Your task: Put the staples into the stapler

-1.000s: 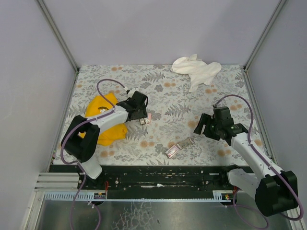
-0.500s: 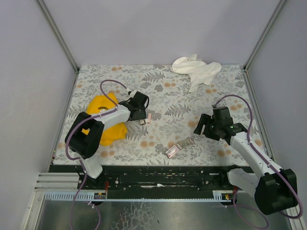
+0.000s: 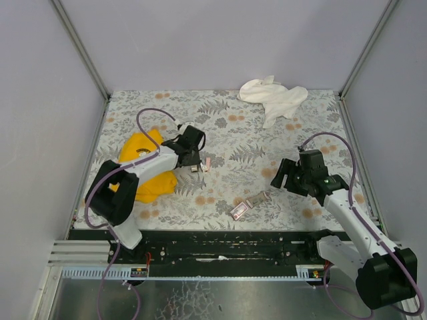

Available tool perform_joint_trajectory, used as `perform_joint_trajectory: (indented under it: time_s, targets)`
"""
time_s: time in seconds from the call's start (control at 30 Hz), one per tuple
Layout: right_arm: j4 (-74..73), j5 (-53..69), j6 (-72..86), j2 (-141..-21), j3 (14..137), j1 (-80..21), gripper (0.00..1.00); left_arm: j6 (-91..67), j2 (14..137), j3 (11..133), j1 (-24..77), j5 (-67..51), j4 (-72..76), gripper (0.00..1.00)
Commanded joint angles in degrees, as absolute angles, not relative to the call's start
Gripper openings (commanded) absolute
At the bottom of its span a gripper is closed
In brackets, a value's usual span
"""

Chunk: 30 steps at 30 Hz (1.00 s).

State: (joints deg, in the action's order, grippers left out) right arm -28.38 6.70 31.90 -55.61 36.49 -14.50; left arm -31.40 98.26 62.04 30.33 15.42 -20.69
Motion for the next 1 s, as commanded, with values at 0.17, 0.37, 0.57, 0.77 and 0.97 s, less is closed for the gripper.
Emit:
perform_joint_trajectory:
  time_s: [0.17, 0.37, 0.57, 0.77, 0.97]
  targets:
    - [-30.1, 21.3, 30.3, -53.1, 39.9, -14.3, 0.79, -24.3, 80.0, 60.4, 32.8, 9.8, -25.4, 0.00]
    - [-28.7, 35.8, 33.8, -53.5, 41.5, -14.3, 0.81, -10.3, 70.4, 59.3, 43.1, -1.9, -25.4, 0.00]
    - [-14.6, 47.9, 46.7, -52.8, 36.7, -14.3, 0.80, -3.6, 65.1, 54.3, 55.7, -2.9, -18.5, 0.00]
    - [-9.7, 49.6, 50.4, -53.3, 33.5, -16.2, 0.70, -1.4, 65.1, 51.5, 61.9, 2.1, -14.1, 0.00]
    - [-2.8, 48.3, 55.0, -54.2, 30.0, -21.0, 0.58, -1.3, 63.3, 48.8, 63.8, 2.6, -10.9, 0.00]
